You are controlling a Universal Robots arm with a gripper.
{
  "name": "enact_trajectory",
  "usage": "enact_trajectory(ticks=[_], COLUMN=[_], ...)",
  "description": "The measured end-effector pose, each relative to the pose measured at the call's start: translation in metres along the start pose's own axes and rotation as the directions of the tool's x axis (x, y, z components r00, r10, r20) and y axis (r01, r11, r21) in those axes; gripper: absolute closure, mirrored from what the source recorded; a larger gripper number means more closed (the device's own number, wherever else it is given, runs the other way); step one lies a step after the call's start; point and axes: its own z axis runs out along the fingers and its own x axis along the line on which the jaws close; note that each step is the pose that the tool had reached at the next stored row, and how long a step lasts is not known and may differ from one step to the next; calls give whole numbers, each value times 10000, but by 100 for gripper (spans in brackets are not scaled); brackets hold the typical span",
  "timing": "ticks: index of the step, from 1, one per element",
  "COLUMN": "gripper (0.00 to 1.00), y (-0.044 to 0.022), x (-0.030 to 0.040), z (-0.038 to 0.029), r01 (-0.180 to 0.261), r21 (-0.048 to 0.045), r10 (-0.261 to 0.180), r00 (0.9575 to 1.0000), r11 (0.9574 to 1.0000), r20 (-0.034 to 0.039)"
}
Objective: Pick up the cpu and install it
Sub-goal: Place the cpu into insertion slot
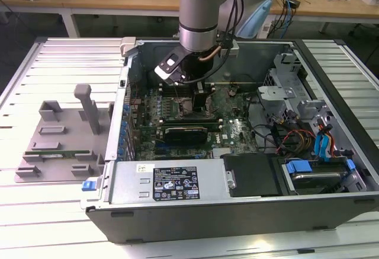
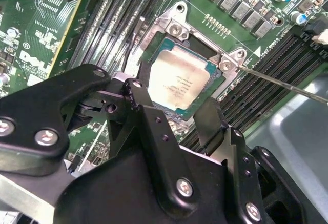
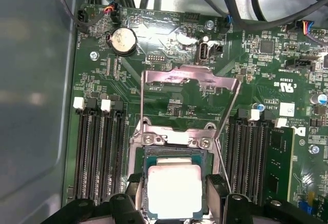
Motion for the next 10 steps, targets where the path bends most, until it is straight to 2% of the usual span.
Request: enact_trajectory(ticks=[3,10], gripper=[38,38], y=[-2,-5], x=[0,3], z=[13,80], r01=[3,2], r21=[2,36], r10=[-3,-3], r00=[10000,10000], r11=[10000,10000], r20=[28,29])
